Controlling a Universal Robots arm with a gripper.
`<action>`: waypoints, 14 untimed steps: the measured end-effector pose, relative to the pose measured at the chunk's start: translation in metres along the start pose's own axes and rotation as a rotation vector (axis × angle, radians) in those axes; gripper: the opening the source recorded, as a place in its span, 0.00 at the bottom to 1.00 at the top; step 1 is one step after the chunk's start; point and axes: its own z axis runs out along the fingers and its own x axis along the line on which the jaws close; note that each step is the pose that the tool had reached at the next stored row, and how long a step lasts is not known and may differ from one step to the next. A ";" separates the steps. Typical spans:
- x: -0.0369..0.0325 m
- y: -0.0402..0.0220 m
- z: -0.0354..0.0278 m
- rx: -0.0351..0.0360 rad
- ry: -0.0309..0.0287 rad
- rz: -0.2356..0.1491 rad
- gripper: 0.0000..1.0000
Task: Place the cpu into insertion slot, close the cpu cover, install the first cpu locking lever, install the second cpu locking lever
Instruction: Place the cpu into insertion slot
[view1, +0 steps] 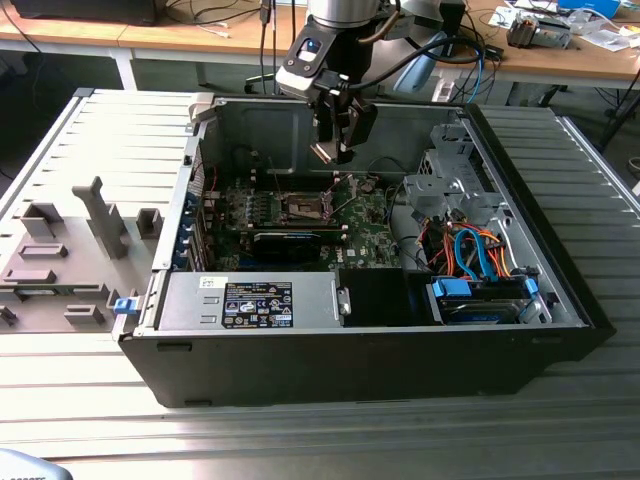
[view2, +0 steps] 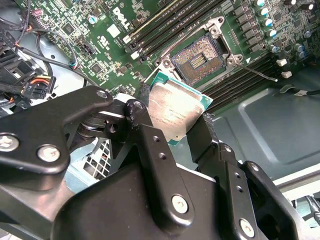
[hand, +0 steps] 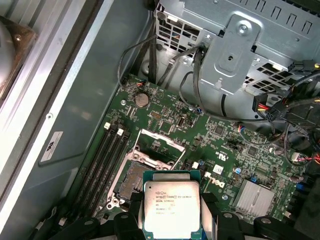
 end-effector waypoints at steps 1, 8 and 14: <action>0.0000 0.0000 0.0000 0.0000 -0.0001 0.001 0.54; 0.0000 0.0000 0.0000 0.0001 -0.0003 0.005 0.54; 0.0000 0.0000 0.0000 0.0002 -0.0004 0.009 0.54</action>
